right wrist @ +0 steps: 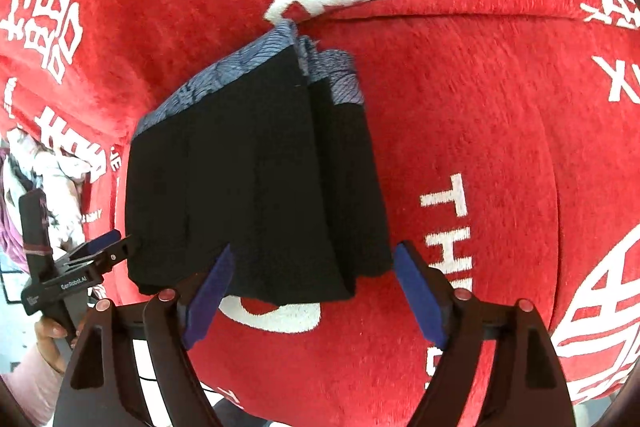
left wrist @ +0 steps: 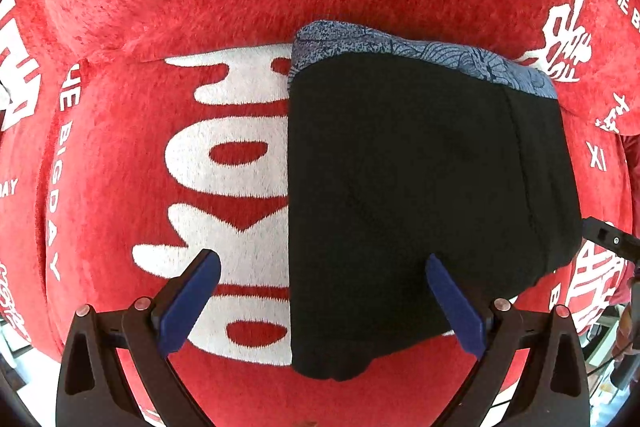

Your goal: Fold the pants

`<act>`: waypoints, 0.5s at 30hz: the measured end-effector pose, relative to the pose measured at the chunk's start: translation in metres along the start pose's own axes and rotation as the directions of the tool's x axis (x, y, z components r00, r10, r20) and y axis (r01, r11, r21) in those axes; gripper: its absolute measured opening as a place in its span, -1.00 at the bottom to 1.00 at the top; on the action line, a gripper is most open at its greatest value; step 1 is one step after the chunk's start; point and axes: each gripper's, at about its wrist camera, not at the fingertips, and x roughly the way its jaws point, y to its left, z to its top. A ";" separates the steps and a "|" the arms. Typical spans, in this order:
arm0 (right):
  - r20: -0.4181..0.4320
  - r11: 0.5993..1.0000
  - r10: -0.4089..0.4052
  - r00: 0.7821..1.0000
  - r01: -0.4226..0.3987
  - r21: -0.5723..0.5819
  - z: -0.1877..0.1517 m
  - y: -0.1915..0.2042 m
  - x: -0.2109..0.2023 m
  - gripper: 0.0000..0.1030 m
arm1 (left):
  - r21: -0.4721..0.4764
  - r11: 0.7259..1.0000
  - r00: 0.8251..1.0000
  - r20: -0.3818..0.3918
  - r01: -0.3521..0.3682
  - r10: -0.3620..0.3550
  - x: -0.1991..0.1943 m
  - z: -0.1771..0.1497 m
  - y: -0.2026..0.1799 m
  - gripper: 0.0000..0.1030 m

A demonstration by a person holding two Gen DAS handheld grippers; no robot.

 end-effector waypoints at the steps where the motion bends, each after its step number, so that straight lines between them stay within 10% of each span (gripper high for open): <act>1: -0.009 1.000 0.003 1.000 -0.003 0.007 0.003 -0.003 0.001 0.63 | -0.001 1.000 1.000 -0.001 0.002 -0.002 0.001 0.002 0.000 0.99; 15: -0.067 0.979 0.181 0.981 -0.174 0.106 0.028 -0.049 0.019 0.63 | -0.071 0.975 0.977 -0.021 0.210 -0.212 0.030 0.044 0.045 0.99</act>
